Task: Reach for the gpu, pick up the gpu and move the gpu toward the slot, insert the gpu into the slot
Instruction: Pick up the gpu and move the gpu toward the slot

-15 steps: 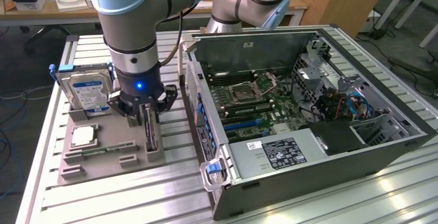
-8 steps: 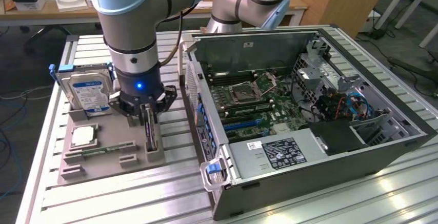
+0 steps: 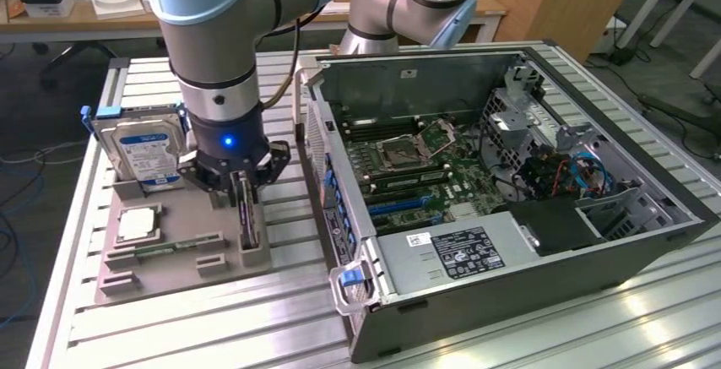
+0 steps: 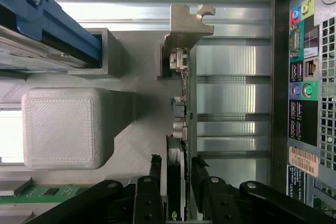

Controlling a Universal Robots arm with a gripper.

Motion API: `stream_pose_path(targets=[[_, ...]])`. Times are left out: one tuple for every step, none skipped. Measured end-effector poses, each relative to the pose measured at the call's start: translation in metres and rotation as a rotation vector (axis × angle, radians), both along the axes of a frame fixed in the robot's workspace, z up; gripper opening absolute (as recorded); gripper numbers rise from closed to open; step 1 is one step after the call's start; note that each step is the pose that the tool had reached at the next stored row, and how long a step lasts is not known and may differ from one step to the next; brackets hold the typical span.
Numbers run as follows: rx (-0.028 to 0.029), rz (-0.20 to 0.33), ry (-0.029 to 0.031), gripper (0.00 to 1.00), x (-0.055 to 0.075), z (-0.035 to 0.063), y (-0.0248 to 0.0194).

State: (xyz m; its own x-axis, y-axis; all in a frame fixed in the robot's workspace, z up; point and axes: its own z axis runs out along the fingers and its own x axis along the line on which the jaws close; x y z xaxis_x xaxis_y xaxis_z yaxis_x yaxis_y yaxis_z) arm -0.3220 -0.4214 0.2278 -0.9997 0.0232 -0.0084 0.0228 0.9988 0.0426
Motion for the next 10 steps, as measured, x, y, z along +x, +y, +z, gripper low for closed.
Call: stream_pose_path(targets=[[0.0, 0.0, 0.0001, 0.36, 0.0, 0.0, 0.0], [-0.0001, 0.0, 0.0002, 0.36, -0.0001, 0.0001, 0.0], [0.0, 0.0, 0.0001, 0.35, -0.0001, 0.0001, 0.0], [0.0, 0.0, 0.0001, 0.35, -0.0001, 0.0, 0.0], [0.0, 0.0, 0.0001, 0.28, -0.0001, 0.0, 0.0], [0.0, 0.0, 0.0001, 0.28, -0.0001, 0.0, 0.0], [0.0, 0.0, 0.0001, 0.28, -0.0001, 0.0, 0.0], [0.0, 0.0, 0.0001, 0.28, -0.0001, 0.0, 0.0], [0.0, 0.0, 0.0001, 0.28, -0.0001, 0.0, 0.0], [0.0, 0.0, 0.0001, 0.28, -0.0001, 0.0, 0.0]])
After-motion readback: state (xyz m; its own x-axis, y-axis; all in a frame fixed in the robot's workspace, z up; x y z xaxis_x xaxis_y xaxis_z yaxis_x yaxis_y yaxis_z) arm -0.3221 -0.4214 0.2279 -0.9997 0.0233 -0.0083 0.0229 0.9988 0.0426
